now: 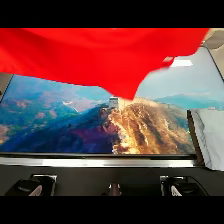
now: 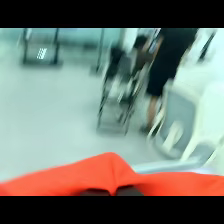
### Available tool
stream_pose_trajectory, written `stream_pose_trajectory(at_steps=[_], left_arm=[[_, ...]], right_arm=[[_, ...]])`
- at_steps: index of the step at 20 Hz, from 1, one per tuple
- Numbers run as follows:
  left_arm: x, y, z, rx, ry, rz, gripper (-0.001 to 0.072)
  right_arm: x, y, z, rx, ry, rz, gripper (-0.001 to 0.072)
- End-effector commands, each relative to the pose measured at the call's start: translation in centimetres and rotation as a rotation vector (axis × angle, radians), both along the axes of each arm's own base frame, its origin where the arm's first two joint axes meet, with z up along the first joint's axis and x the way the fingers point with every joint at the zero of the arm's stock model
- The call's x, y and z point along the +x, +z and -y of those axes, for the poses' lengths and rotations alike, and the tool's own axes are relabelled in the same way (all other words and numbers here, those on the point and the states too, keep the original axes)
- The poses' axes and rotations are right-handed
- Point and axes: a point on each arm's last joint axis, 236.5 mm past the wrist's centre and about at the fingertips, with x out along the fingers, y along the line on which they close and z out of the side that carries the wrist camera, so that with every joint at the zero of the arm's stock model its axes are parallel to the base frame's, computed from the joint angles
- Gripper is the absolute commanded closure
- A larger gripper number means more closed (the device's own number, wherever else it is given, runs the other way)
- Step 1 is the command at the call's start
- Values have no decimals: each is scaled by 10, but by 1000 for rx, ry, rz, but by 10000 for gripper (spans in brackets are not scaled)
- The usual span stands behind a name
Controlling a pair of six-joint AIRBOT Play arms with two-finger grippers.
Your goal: Fold the shirts.
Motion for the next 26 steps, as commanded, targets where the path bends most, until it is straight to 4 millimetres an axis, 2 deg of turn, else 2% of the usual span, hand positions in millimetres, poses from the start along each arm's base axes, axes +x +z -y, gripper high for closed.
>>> stream_pose_trajectory(at_steps=[1,4,6,7,9,11,14,16,18,19,21,22,23,24,26], left_arm=[[-69,38,-4,-85,-55,116,683],[-34,-1,-5,1,-5,-29,683],[1,-45,-7,76,39,-179,682],[22,-75,-7,112,52,-270,682],[64,-148,1,174,51,-479,682],[101,-241,9,230,42,-707,682],[133,-392,15,296,39,-1035,682],[149,-468,15,285,66,-1187,682],[161,-521,18,260,94,-1307,681],[164,-540,23,238,90,-1354,681],[167,-563,39,184,55,-1426,679],[168,-565,43,162,41,-1449,622],[167,-563,41,168,33,-1473,344],[164,-555,29,222,17,-1495,-13],[146,-537,-19,359,24,-1560,-8]], right_arm=[[-80,67,30,90,-100,231,693],[-63,63,34,77,-123,212,693],[-31,40,38,40,-152,121,692],[-8,19,39,13,-164,40,692],[44,-43,37,-45,-168,-184,691],[99,-132,34,-112,-160,-479,691],[184,-263,24,-136,-139,-765,690],[234,-340,7,-62,-107,-884,690],[257,-401,-15,82,-83,-1018,690],[260,-425,-26,164,-77,-1097,691],[259,-452,-47,262,-27,-1193,689],[258,-458,-48,263,-24,-1209,586],[258,-457,-37,239,-41,-1206,276],[255,-450,-18,205,-57,-1203,77],[233,-441,37,156,-112,-1269,106]])
